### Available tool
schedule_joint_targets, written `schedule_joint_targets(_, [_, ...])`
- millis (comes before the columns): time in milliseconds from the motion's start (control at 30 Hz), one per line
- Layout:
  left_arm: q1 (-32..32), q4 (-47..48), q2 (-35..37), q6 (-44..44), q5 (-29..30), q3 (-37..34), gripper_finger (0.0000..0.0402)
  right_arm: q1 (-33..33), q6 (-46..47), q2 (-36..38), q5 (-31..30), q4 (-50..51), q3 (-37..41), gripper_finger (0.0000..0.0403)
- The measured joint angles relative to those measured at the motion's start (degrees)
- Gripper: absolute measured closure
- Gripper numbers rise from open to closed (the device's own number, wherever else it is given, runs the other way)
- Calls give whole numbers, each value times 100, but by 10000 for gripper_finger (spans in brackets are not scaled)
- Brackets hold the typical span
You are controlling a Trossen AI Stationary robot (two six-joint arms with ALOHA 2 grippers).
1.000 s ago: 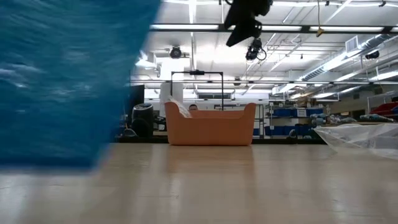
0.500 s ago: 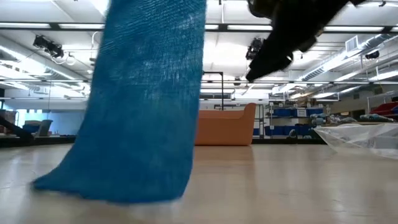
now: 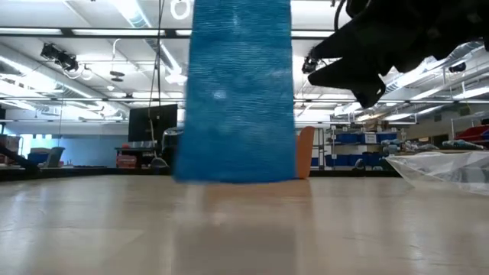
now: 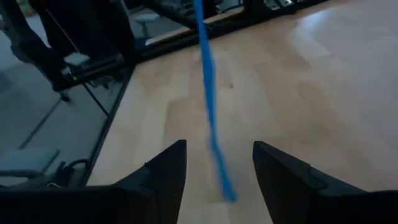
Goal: Roll bandage
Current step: Roll the blue bandage
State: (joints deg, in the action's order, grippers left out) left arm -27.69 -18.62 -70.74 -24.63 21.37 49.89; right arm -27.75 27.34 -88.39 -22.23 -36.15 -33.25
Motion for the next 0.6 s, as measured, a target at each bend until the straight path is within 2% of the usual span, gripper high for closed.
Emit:
schedule_joint_targets(233, [110,-432,9,-252,-431,2,394,-24,-237,-346,-281,-483,-53,205])
schedule_joint_targets(600, [116,-903,20,-680,-431,2,394,159,-527,-349,-327,-797,-49,202])
